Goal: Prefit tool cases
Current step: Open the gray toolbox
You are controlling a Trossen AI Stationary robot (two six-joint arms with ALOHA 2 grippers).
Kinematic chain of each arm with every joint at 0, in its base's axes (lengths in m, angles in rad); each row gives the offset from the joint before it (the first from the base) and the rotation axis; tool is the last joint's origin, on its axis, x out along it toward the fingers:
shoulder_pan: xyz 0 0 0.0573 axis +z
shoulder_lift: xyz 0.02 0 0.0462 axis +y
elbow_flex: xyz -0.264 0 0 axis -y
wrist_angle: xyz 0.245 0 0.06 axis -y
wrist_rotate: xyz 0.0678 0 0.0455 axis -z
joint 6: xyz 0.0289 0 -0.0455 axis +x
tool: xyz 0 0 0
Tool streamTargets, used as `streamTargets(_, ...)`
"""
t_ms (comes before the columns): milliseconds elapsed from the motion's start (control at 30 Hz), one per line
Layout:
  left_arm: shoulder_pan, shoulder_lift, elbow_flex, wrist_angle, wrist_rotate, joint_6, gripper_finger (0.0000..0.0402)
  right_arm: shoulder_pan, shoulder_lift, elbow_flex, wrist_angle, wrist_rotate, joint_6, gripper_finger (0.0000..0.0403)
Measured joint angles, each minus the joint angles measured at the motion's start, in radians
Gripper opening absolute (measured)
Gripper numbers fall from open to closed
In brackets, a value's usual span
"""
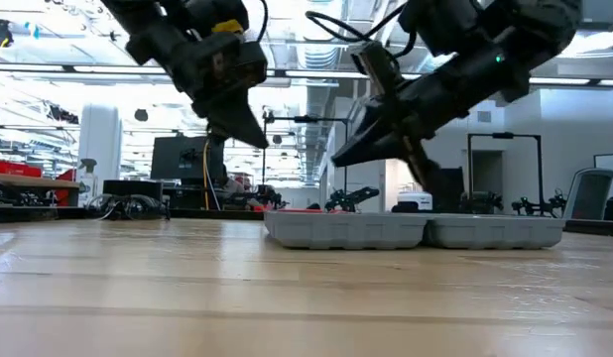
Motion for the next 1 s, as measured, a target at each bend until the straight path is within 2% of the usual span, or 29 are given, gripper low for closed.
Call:
streamTargets(167,-0.111,0.072,-0.012,0.137,0.000,-0.073,0.0000,-0.050,-0.179,-0.003,-0.300,-0.002,-0.078,0.0011)
streamTargets(300,-0.187,0.201,-0.007,0.283,-0.033,-0.152,0.0000,-0.088,-0.317,-0.003,-0.628,-0.001,-0.124,0.0011)
streamTargets(400,-0.221,0.299,0.034,0.318,-0.043,-0.201,0.0000,-0.114,-0.362,-0.003,-0.790,-0.027,-0.151,0.0011)
streamTargets(567,-0.257,0.403,0.114,0.309,-0.043,-0.246,0.0000,-0.161,-0.337,-0.003,-0.835,-0.077,-0.246,0.0011)
streamTargets(800,-0.262,0.424,0.175,0.154,-0.053,-0.289,0.0000,-0.222,-0.185,-0.003,-0.814,-0.161,-0.417,0.0011)
streamTargets(900,-0.257,0.410,0.190,0.044,-0.083,-0.260,0.0000,-0.201,-0.165,0.000,-0.801,-0.193,-0.426,0.0011)
streamTargets(1000,-0.238,0.402,0.199,-0.029,-0.107,-0.219,0.0000,-0.133,-0.178,-0.002,-0.813,-0.200,-0.417,0.0011)
